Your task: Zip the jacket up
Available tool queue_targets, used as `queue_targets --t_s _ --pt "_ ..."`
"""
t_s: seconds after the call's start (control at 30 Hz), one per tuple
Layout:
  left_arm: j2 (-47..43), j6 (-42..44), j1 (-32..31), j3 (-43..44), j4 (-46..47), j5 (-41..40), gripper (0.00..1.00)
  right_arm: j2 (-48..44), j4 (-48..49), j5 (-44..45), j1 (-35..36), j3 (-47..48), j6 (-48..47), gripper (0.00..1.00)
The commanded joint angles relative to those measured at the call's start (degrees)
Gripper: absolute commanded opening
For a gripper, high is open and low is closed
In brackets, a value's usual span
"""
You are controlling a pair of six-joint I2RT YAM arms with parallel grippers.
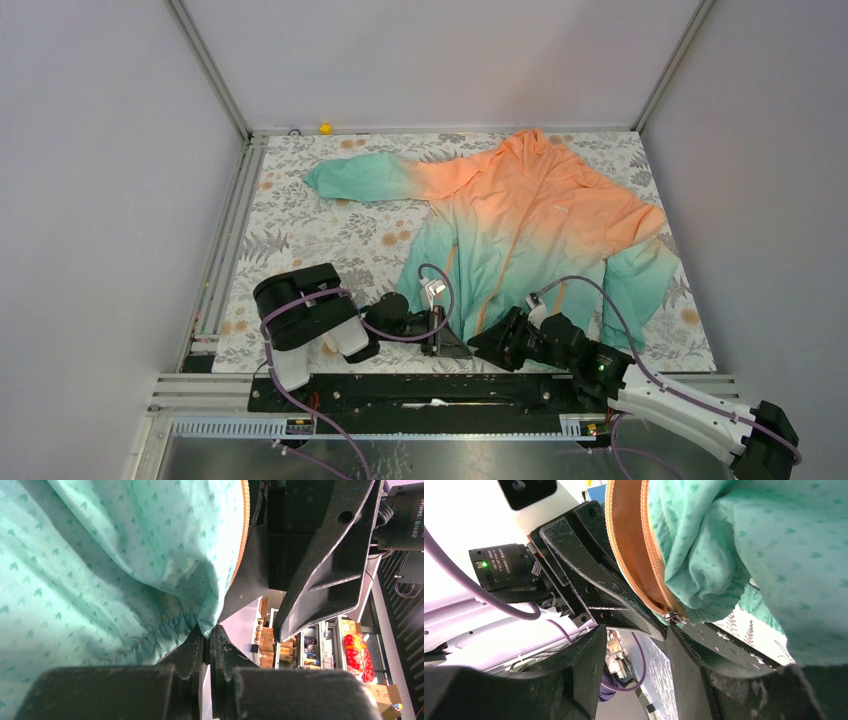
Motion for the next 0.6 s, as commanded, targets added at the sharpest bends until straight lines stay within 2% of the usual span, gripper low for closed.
queue_targets --t_s 0.0,0.17,0.27,0.37,0.47,0.57 --pt "-2.31 -0.38 0.21 0.43 3.19 0.10 0.00 -1.00 -6.62 4.14 0.44 2.10 -3.39 0.56" --pt "-3.31 -2.37 0.74 0.05 4.43 0.87 0.00 4.00 -6.63 3.79 0.41 4.79 -18.28 0.56" --pt "-3.54 -4.19 1.69 -0.67 6.23 1.46 0.00 7.71 -3.29 0.47 0.46 6.56 -26.72 0.51" --pt "-3.10 -6.19 2.83 -1.19 7.80 2.57 0.00 9.02 -4.29 -0.41 0.42 9.88 -34.94 0.50" --pt "-1.91 -9.47 4.38 -2.49 12.27 3.95 0.00 9.19 -4.43 -0.25 0.43 13.31 -41.75 0.56" --pt "-0.88 -13.05 5.96 -3.70 16.84 5.45 0.00 9.89 -5.17 0.54 0.46 16.67 -48.79 0.66"
